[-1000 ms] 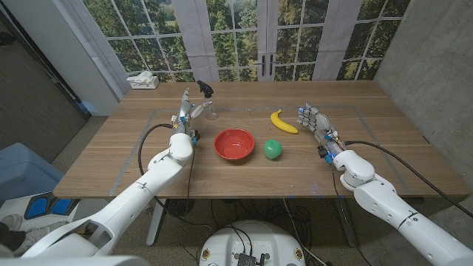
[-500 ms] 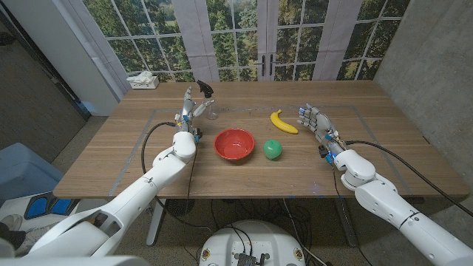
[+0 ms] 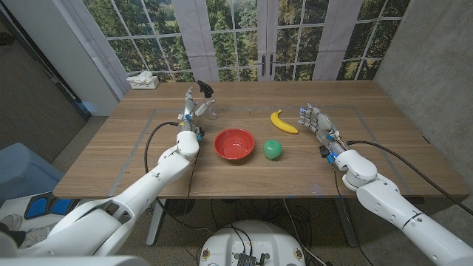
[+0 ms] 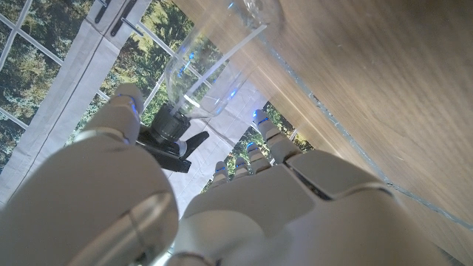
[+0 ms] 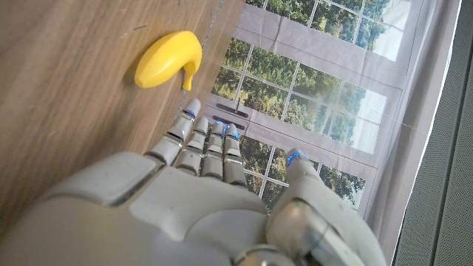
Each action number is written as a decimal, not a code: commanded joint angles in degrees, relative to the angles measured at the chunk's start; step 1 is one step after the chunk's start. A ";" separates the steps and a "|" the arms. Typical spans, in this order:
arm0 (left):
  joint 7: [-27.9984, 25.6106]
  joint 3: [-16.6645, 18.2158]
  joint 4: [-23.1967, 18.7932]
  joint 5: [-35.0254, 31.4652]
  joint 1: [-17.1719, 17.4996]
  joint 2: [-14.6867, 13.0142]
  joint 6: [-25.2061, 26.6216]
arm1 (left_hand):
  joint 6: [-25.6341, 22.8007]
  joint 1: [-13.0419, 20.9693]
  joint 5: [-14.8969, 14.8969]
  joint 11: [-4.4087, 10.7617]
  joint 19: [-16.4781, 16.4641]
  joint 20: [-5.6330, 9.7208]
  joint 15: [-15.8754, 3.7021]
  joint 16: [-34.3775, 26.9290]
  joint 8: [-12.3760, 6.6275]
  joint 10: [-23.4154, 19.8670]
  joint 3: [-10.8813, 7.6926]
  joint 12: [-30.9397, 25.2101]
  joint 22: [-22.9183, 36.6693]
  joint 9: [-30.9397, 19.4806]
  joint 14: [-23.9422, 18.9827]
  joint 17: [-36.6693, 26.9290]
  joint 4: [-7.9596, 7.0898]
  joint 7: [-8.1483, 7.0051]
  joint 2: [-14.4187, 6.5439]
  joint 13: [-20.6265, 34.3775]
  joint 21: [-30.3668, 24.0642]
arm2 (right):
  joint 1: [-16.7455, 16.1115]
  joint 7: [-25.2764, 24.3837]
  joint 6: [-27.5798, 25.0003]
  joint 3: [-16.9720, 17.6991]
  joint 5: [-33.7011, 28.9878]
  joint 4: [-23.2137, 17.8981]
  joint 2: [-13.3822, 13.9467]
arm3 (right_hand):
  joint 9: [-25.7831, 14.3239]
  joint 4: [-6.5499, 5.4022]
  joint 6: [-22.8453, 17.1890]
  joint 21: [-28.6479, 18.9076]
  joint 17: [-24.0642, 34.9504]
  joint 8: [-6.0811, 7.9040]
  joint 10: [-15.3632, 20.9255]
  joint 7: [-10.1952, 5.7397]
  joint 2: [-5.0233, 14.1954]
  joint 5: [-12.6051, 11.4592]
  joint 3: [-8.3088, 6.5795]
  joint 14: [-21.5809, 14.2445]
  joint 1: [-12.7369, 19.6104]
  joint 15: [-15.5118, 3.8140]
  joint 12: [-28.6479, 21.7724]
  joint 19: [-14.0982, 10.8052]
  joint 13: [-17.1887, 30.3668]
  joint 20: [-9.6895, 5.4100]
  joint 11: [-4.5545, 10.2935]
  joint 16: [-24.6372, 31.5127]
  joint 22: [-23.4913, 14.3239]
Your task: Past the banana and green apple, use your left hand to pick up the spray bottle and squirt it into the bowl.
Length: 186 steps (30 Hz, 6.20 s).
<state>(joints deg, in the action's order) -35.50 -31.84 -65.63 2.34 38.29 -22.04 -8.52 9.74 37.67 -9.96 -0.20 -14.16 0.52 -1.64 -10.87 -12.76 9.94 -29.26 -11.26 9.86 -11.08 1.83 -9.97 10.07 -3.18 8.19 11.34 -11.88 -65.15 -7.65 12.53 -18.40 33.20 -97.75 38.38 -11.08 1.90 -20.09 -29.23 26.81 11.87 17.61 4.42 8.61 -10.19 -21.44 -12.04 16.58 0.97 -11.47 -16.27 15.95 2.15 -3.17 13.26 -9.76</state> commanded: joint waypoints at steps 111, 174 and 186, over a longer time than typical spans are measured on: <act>16.26 1.68 -7.50 8.71 0.63 -5.63 -4.69 | -22.59 54.68 -3.80 7.49 -28.69 7.92 -10.75 -21.73 -13.36 -35.03 10.40 -38.32 15.41 -5.25 -52.83 -33.07 0.01 -9.14 -14.30 35.54 -35.21 | 4.32 -5.00 -3.75 -3.10 -6.31 -0.17 -2.00 | -0.33 -0.19 -2.78 2.33 -0.48 0.33 2.58 0.35 0.57 0.09 -0.16 -2.38 -2.42 0.62 -0.71 -1.89 -1.56 0.90 -0.86 1.38 -0.26; 34.16 5.50 -16.02 15.97 6.55 -12.41 -12.70 | -25.80 55.04 -0.55 2.55 -30.92 12.21 -8.29 -30.60 -16.08 -29.57 6.34 -41.26 24.47 -9.54 -39.71 -49.30 -0.92 -1.37 -18.79 40.71 -48.70 | -3.14 -16.55 -5.68 -1.83 -17.48 -12.12 -2.79 | -0.32 0.09 -2.16 3.56 -0.82 -0.12 2.39 -0.70 0.48 0.09 -0.46 -2.40 -2.96 0.39 -0.53 -2.43 -2.13 0.91 0.13 1.37 -0.29; 35.77 6.98 -22.63 18.66 11.41 -16.19 -9.97 | -26.44 55.08 -0.40 2.37 -30.57 12.35 -8.32 -30.61 -17.53 -29.83 6.06 -41.56 24.50 -11.09 -40.34 -48.58 -0.73 -1.94 -18.60 40.18 -49.36 | -4.91 -18.18 -5.94 -0.99 -18.68 -13.48 -3.43 | -0.31 0.22 -2.16 3.81 -0.91 -0.12 2.41 -0.70 0.39 0.09 -0.50 -2.40 -3.02 0.36 -0.53 -2.53 -2.22 0.89 0.09 1.36 -0.29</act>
<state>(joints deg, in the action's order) -1.23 -26.12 -83.36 18.74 46.12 -35.60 -20.30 -16.01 75.13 -10.35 2.55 -44.85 4.83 -3.48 -41.04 -29.63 -19.65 -22.89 -52.39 34.08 -21.85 -38.06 -58.61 9.32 -4.28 6.93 51.50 -60.83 -68.46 -24.38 7.14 -20.19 15.61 -109.68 35.39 -11.23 2.21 -22.09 -25.63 25.75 11.86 19.95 3.96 9.60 -10.19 -21.76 -14.03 13.50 1.34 -11.90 -18.52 13.56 3.17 -3.47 14.40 -9.73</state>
